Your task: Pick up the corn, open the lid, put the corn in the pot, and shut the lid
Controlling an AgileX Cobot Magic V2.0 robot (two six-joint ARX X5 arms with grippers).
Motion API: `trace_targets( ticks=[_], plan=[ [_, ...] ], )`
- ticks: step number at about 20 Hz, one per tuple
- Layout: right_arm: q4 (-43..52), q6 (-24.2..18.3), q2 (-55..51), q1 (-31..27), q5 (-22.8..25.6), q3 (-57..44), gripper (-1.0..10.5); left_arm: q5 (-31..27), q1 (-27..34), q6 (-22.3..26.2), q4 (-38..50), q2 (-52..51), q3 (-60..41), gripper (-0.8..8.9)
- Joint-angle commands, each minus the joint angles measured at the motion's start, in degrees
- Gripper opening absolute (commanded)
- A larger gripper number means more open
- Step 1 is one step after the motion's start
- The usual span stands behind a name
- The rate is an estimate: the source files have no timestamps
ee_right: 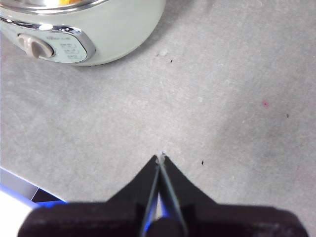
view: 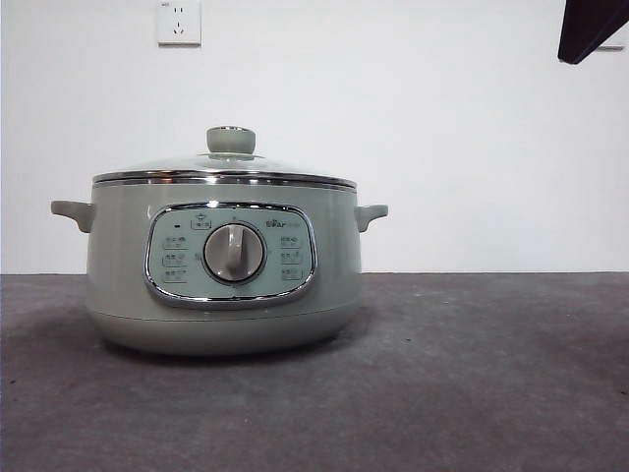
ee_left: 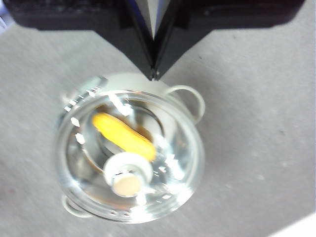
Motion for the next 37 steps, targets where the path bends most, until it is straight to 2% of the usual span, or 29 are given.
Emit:
trace_targets(
  ticks=[1, 4, 6, 8, 10, 14, 16, 22, 25, 37],
  plan=[
    [0.37, -0.22, 0.02, 0.02, 0.11, -0.50, -0.2, 0.00, 4.26, 0.94, 12.48, -9.75, -16.26, -0.04],
    [0.37, -0.20, 0.02, 0.02, 0.11, -0.50, -0.2, -0.02, 10.29, -0.70, 34.88, -24.85, -41.07, -0.04],
    [0.37, -0.20, 0.02, 0.02, 0.11, -0.50, -0.2, -0.09, 13.77, -5.75, 48.30, -34.36, -56.65, -0.04],
    [0.37, -0.20, 0.02, 0.02, 0.11, -0.50, -0.2, -0.31, 16.24, -9.68, 57.77, -42.23, -69.20, -0.04],
    [0.37, -0.22, 0.02, 0.02, 0.09, -0.50, -0.2, -0.28, 18.05, -10.29, 62.71, -47.98, -77.55, -0.04],
    [0.37, -0.22, 0.02, 0.02, 0.11, -0.50, -0.2, -0.63, 20.59, -10.58, 64.37, -55.82, -85.83, -0.04],
    [0.37, -0.20, 0.02, 0.02, 0.09, -0.50, -0.2, -0.59, 20.94, -12.55, 65.68, -57.99, -88.35, -0.04],
    [0.37, -0.20, 0.02, 0.02, 0.11, -0.48, -0.2, -0.61, 20.81, -13.44, 64.13, -63.43, -89.53, -0.04],
    [0.39, -0.20, 0.02, 0.02, 0.09, -0.48, -0.2, -0.48, 19.96, -13.51, 61.33, -63.34, -89.53, -0.04],
    [0.42, -0.20, 0.02, 0.02, 0.09, -0.48, -0.2, -0.42, 19.87, -13.49, 61.22, -62.07, -89.53, -0.04]
  ],
)
